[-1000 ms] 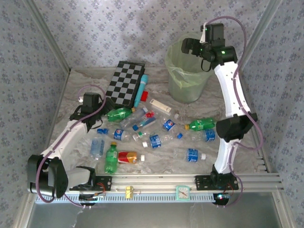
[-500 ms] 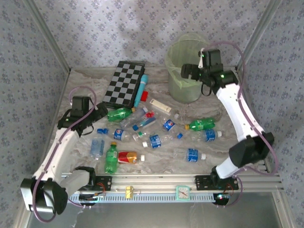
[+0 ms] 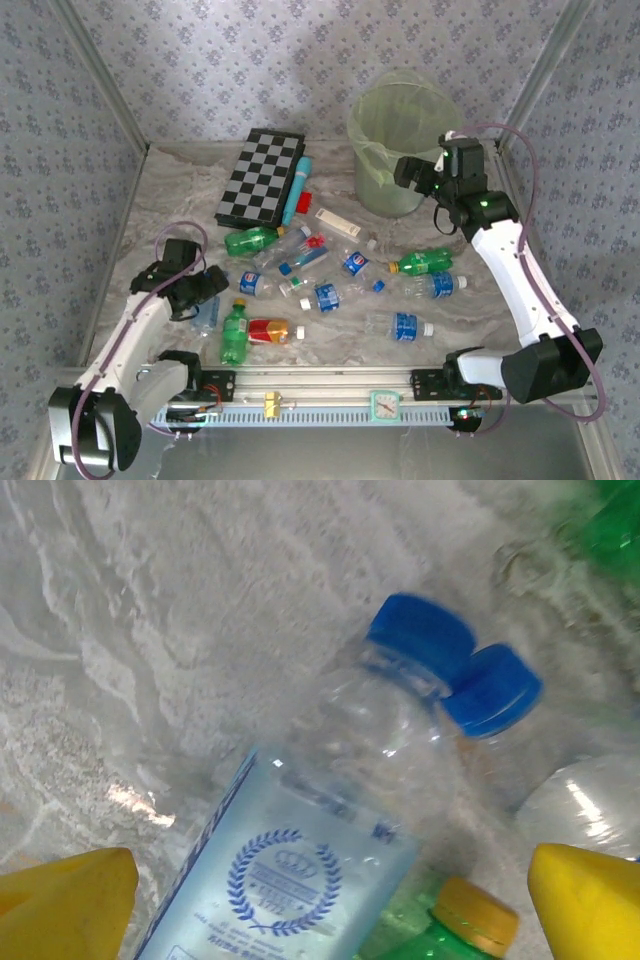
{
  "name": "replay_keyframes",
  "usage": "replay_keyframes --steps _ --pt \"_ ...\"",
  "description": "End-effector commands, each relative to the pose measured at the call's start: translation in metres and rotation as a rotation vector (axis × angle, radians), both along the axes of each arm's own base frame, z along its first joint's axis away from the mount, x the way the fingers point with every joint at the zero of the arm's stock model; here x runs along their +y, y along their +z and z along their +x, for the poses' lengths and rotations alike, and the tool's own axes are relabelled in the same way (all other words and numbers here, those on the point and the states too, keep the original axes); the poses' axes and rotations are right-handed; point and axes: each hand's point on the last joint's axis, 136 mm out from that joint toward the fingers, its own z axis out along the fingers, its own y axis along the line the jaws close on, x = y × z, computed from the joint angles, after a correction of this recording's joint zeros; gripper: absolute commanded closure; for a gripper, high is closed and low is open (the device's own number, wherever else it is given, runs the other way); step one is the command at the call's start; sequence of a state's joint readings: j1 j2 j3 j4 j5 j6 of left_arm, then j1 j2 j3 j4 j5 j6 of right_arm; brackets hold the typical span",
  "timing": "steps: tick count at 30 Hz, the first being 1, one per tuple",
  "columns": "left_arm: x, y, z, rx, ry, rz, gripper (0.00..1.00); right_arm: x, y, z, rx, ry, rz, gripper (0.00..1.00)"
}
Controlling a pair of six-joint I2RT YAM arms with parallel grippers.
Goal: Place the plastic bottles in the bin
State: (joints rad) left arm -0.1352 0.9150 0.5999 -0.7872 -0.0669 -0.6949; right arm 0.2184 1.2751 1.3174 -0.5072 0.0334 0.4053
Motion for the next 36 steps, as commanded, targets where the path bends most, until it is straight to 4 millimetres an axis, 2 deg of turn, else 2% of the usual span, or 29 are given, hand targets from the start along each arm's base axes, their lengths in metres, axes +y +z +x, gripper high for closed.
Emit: replay_keyframes --steps 1,4,6,12,20,25,33,36 --pt "0.001 -0.006 -0.008 0.006 0.027 -0.013 0.0 -0.002 0.006 0.001 -0.04 0.043 0.085 0.0" --pt "-0.001 -0.012 -0.012 0.008 0.031 -0.027 0.0 -0.009 0.004 0.002 -0.074 0.045 0.153 0.0" --pt "-0.003 -0.017 -0.014 0.018 0.026 -0.03 0.0 -0.013 -0.014 0.001 -0.031 0.028 0.182 0.0" --pt "-0.005 -0.031 -0.019 0.048 0.013 -0.022 0.0 -0.024 -0.044 -0.001 0.082 -0.033 0.174 0.0" --pt "-0.006 -0.045 -0.026 0.084 0.001 -0.004 0.05 -0.015 -0.071 0.002 0.131 -0.037 0.199 0.0" --pt "-0.007 -0.049 -0.027 0.085 -0.004 -0.004 0.17 -0.008 -0.077 0.002 0.137 -0.038 0.171 0.0" --pt "-0.002 -0.047 -0.022 0.069 -0.011 0.031 0.35 -0.007 -0.07 0.002 0.114 -0.049 0.09 0.0" --pt "-0.001 -0.045 -0.02 0.064 -0.018 0.045 0.48 -0.007 -0.066 0.001 0.109 -0.044 0.07 0.0"
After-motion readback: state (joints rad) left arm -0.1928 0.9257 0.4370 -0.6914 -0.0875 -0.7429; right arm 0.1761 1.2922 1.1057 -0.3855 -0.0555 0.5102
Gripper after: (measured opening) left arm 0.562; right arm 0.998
